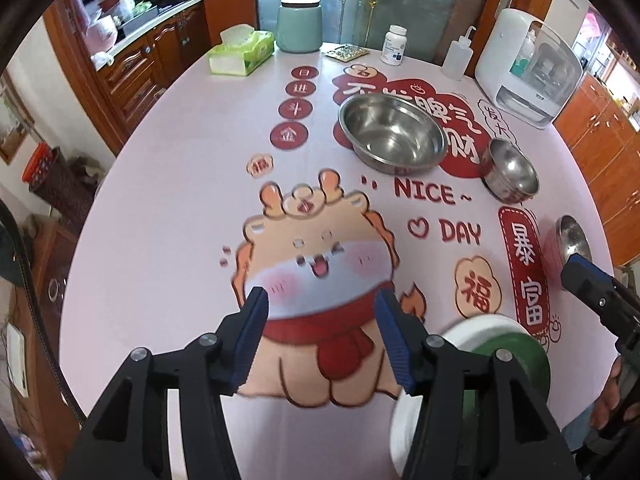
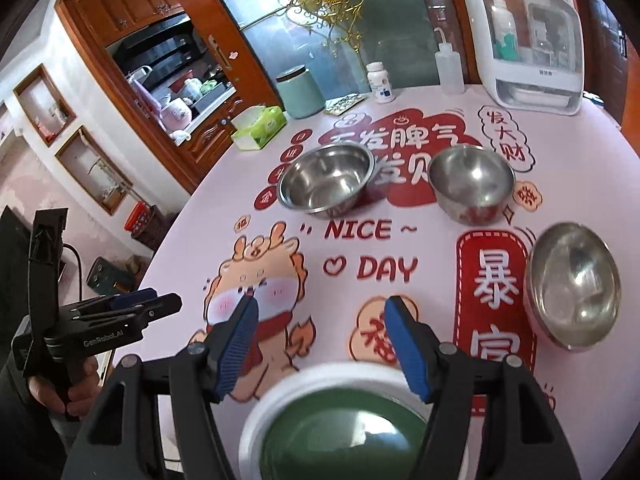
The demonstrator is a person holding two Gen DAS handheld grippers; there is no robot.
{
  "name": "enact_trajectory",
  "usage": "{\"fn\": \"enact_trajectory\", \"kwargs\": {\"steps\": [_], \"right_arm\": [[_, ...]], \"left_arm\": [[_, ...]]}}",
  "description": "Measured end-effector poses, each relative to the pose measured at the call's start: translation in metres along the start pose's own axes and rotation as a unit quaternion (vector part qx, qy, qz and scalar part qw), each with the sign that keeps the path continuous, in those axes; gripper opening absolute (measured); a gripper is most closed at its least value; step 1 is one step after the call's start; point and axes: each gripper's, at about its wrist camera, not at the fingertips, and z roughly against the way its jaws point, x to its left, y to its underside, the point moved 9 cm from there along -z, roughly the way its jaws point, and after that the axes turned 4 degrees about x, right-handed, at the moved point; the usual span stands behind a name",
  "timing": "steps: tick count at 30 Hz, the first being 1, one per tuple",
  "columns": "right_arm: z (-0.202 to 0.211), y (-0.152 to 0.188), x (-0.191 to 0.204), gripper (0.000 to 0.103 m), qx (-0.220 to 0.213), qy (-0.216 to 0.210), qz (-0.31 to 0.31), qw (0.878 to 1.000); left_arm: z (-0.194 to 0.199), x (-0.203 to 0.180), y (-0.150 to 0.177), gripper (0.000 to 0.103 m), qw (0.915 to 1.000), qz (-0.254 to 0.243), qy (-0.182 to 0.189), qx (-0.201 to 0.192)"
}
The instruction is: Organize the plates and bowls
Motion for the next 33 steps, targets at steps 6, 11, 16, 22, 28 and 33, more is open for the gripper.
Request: {"fn": "enact_trajectory", "kwargs": {"steps": [6, 11, 16, 22, 28, 33], "right_arm": [[-0.012, -0.029, 0.008, 0.066, -0.019, 0.016, -0.022, 0.999], [-0.021, -0.053, 0.015, 0.066, -0.040, 0.024, -0.033, 0.998], [-0.034, -0.075, 0.020, 0.066, -0.056, 0.033, -0.042, 0.997], [-0.053, -0.095, 0.019, 0.066, -0.062, 0.052, -0.052, 0.995], [-0.079, -0.109, 0.015, 0.066, -0.056, 0.075, -0.050, 0.994], [-0.102, -0.110, 0.006, 0.066, -0.047, 0.084, -0.062, 0.993]], "left_arm": [[-0.002, 0.013, -0.035, 0.058, 0.9996, -0.027, 0.008, 0.006], [-0.005, 0.022, -0.068, 0.063, 0.9988, -0.049, 0.006, 0.003], [-0.015, 0.025, -0.097, 0.063, 0.9978, -0.066, 0.002, 0.003], [-0.037, 0.027, -0.133, 0.063, 0.9968, -0.079, 0.002, 0.011], [-0.060, 0.020, -0.161, 0.063, 0.9964, -0.082, 0.016, 0.017], [-0.081, 0.008, -0.171, 0.063, 0.9949, -0.086, 0.052, 0.012]]}}
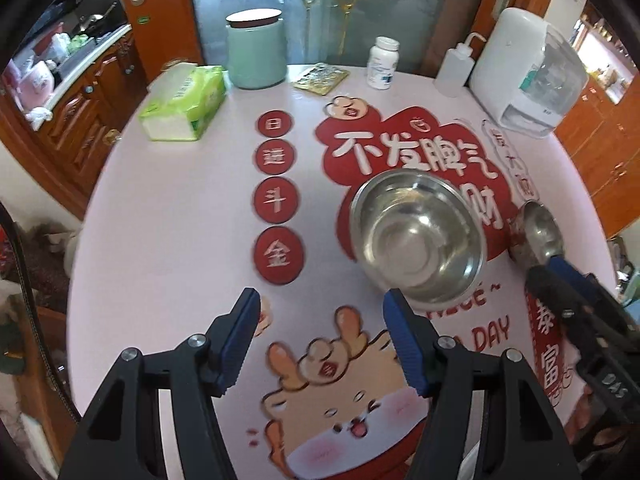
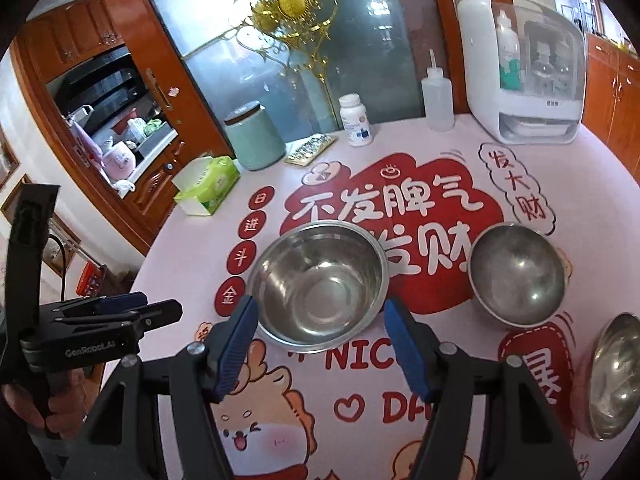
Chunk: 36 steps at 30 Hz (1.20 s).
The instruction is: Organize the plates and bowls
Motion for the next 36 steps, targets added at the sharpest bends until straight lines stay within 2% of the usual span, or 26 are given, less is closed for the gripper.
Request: {"fn": "enact_trajectory", "kwargs": {"steps": [5, 9, 13, 20, 24, 32, 36], "right_arm": [[-0.025, 0.007, -0.010, 0.066, 0.015, 0.005, -0.021, 1.000], [-0.043, 0.013, -0.019, 0.066, 0.032, 0.004, -0.041, 0.999], [-0.055, 0.018, -0.025, 0.066, 0.033, -0.017, -0.060, 0.997], [-0.070, 0.028, -0.035, 0.064, 0.032, -0.044, -0.104, 0.993], [-0.078, 0.031, -0.037, 0.053, 0.038, -0.047, -0.106, 0.992], [-0.085, 0.034, -0.037, 0.041, 0.043, -0.053, -0.106, 0.992], [-0.087, 0.035, -0.036, 0.032, 0.043, -0.056, -0.104, 0.992]], "left_arm": [[-0.020, -0.013, -0.002, 0.063, 0.9993, -0.002, 0.035, -0.009], [-0.037, -0.021, -0.004, 0.061, 0.9990, -0.002, 0.043, -0.011], [-0.054, -0.026, -0.005, 0.057, 0.9976, 0.012, 0.068, -0.005], [-0.083, -0.036, -0.001, 0.052, 0.9963, 0.008, 0.084, 0.017], [-0.094, -0.041, 0.000, 0.050, 0.9960, 0.002, 0.087, 0.022], [-0.105, -0.044, 0.001, 0.040, 0.9954, 0.000, 0.093, 0.021], [-0.109, -0.043, 0.001, 0.036, 0.9954, 0.001, 0.093, 0.024]]}}
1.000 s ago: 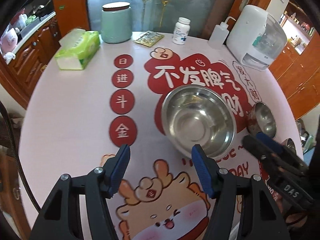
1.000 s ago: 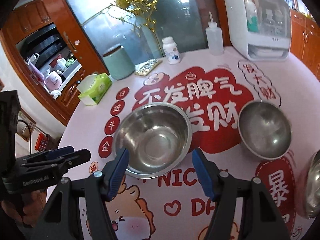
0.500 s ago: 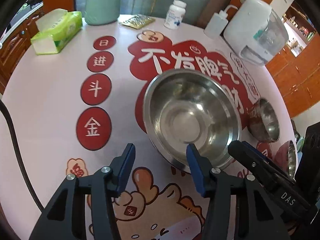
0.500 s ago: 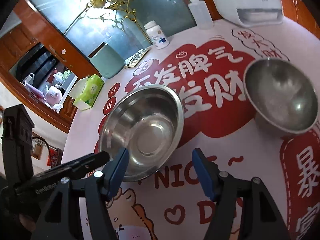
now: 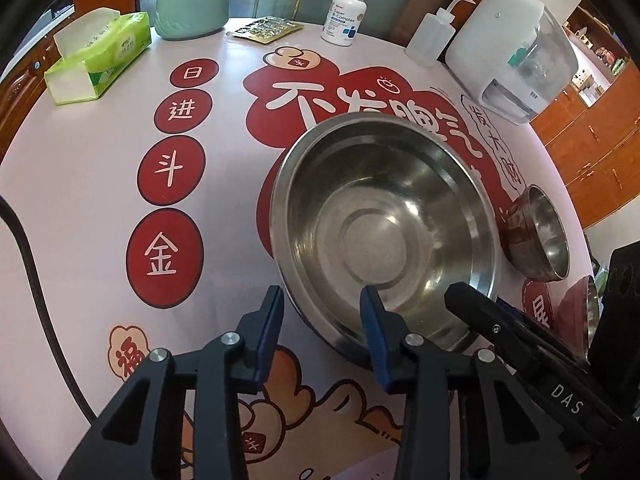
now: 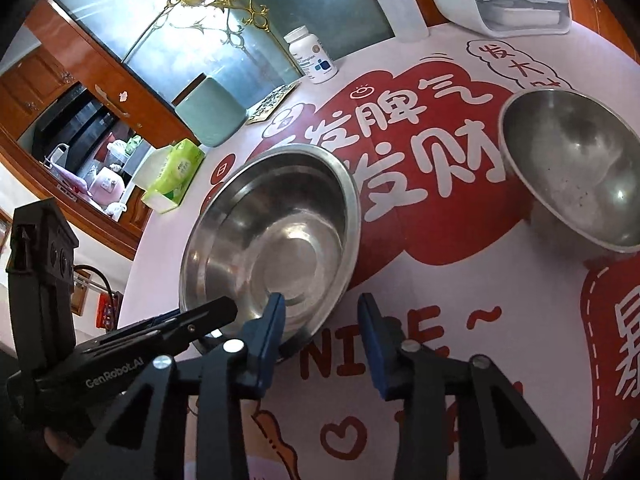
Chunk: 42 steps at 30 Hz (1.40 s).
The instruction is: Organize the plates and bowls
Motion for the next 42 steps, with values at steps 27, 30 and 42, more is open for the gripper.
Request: {"fn": "enact_trajectory", "kwargs": {"steps": [27, 30, 42], "right_arm": [[0.017, 0.014, 0.032, 0.021, 0.011, -0.005, 0.023, 1.000], [0.025, 0.021, 0.039, 0.021, 0.011, -0.005, 0.027, 1.000], [0.061, 0.055, 0.059, 0.021, 0.009, -0.011, 0.038, 0.999]], "left_arm": [[0.039, 0.005, 0.017, 0.024, 0.9995, -0.031, -0.005, -0.006], [0.049, 0.006, 0.024, 0.024, 0.9995, -0.031, -0.005, -0.009], [0.090, 0.001, 0.064, 0.024, 0.9990, -0.041, -0.003, -0.016]]}}
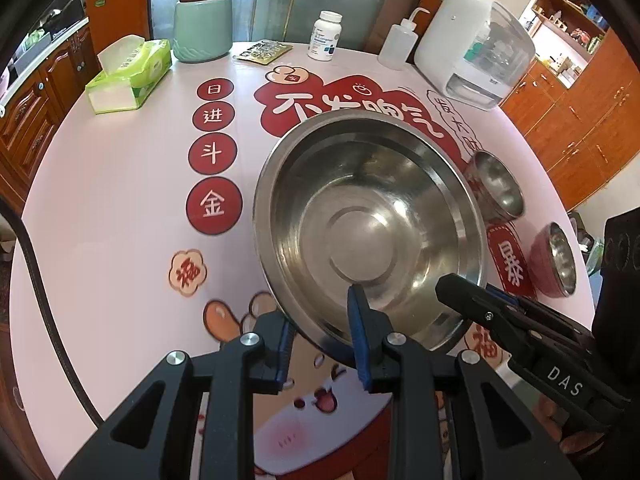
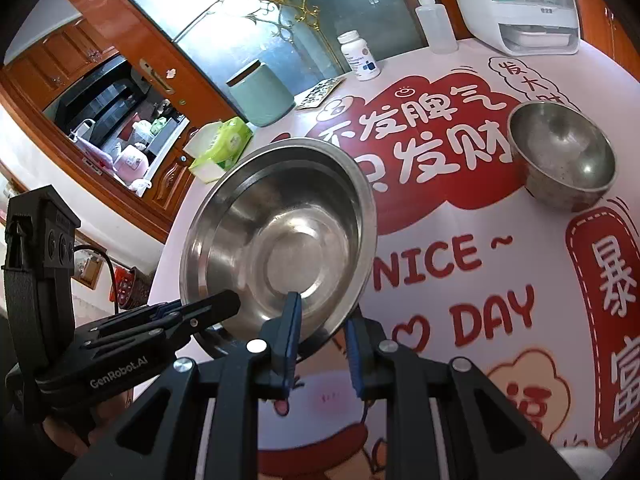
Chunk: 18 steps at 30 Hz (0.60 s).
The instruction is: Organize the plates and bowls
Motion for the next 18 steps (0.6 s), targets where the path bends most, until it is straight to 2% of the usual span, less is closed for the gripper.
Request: {"fn": "enact_trajectory", "kwargs": {"steps": [18], "right_arm": [[0.038, 0.056, 0.015, 0.021, 0.013, 0.004, 0.013, 1.000]], "left_arm": [[0.035, -0.014, 0.063, 0.024, 0.9999, -0.003, 0.012, 0.006]]}}
